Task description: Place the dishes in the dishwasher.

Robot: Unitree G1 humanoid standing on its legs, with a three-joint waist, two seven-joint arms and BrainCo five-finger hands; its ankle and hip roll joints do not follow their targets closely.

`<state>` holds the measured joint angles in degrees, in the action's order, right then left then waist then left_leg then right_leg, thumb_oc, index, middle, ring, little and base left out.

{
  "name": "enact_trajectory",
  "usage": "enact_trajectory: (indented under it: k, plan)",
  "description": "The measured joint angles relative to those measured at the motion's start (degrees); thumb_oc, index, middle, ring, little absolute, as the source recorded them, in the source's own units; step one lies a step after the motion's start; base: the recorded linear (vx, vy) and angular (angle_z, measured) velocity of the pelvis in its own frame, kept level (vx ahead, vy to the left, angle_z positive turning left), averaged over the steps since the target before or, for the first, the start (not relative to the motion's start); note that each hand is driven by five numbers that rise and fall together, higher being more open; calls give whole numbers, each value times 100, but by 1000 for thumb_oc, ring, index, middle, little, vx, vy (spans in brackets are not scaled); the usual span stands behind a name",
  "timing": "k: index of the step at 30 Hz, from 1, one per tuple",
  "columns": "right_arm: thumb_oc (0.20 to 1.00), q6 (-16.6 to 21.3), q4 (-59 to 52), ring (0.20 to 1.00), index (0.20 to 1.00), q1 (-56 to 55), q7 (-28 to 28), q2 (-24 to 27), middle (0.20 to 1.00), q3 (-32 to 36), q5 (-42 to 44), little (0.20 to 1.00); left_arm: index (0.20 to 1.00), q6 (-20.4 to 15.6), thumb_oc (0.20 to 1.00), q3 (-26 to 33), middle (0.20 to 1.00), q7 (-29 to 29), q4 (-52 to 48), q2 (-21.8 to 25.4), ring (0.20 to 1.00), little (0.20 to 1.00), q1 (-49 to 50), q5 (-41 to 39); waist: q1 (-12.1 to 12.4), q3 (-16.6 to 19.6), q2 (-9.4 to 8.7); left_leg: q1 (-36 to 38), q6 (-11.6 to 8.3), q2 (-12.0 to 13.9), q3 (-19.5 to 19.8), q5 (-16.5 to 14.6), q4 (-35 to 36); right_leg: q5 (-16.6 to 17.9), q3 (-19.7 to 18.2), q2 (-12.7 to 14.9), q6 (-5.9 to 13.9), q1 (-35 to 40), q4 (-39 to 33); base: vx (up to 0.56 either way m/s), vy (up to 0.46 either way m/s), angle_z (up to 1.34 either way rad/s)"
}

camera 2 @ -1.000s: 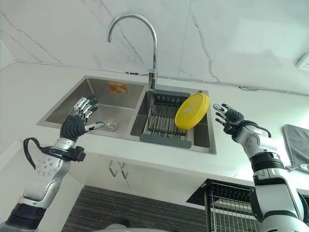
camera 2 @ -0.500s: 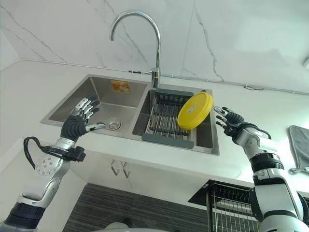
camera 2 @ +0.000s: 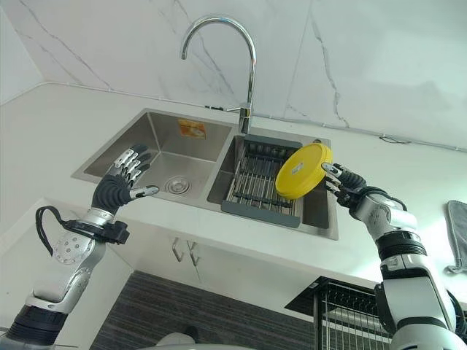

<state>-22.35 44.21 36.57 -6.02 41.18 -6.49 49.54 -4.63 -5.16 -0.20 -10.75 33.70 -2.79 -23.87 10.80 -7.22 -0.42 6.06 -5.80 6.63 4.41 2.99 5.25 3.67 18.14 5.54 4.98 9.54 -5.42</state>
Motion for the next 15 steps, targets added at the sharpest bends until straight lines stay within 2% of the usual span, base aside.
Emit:
enact_trajectory:
  k: [15]
  plan:
    - [1000,-94,66,1000,1000,151,23,-59,1000,-185,7,1000,1000,37,1000,-4,1000,-2,0,1,1000,1000,0,1,71,-4,1,-2,-5,-12,122,6,-26,-30,97,-1,7,52,1,21,-1,3]
